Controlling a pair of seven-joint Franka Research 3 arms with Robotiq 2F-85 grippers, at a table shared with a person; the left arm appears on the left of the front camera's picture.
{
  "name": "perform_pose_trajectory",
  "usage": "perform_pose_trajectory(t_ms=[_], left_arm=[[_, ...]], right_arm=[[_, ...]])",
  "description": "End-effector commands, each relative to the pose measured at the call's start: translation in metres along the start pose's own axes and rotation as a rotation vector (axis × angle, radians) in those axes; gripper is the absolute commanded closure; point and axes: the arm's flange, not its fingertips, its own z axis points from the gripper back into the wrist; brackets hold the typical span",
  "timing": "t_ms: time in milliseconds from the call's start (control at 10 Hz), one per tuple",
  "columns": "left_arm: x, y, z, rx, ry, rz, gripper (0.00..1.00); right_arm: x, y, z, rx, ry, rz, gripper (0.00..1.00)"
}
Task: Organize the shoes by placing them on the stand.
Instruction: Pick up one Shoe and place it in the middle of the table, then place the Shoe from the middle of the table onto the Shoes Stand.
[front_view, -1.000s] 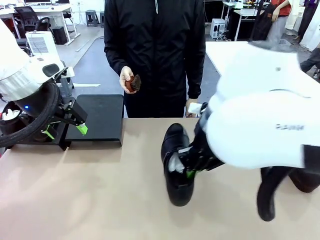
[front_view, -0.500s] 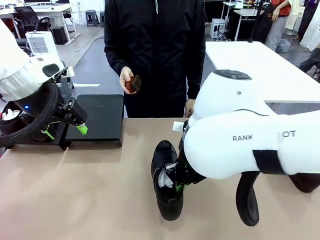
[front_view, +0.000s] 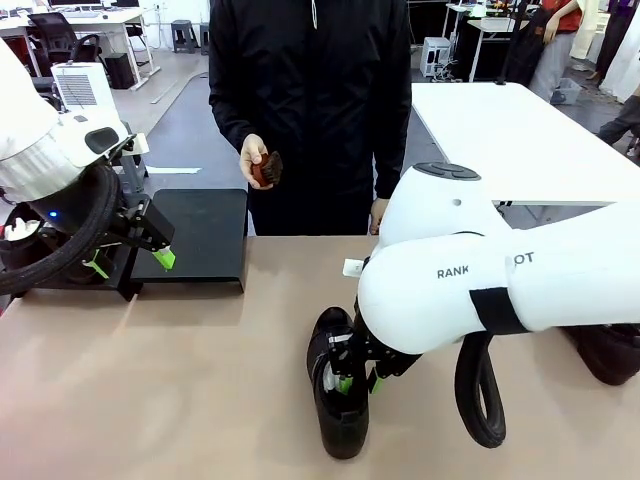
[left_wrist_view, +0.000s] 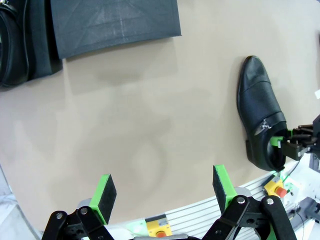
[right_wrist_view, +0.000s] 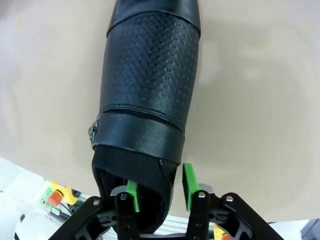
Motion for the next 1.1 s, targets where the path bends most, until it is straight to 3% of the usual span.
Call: perform_pose_trajectory(t_ms=[0, 300, 400, 1000], left_arm=[[-0.001, 0.003, -0.002, 0.002, -0.013, -0.01, 0.0], [-0.001, 0.003, -0.002, 0.002, -0.013, -0.01, 0.0], [-0.001, 0.003, -0.002, 0.002, -0.013, -0.01, 0.0], [-0.001, 0.003, -0.002, 0.002, -0.013, -0.01, 0.0]], right_arm=[[0.0, -0.006, 0.013, 0.039, -0.022, -0.002, 0.0], [-0.025, -0.042, 0.076, 0.062, -0.036, 0.015, 0.0], [0.003, -0.012, 0.031, 0.028, -0.046, -0.03, 0.0], [0.003, -0.012, 0.031, 0.028, -0.046, -0.03, 0.0]])
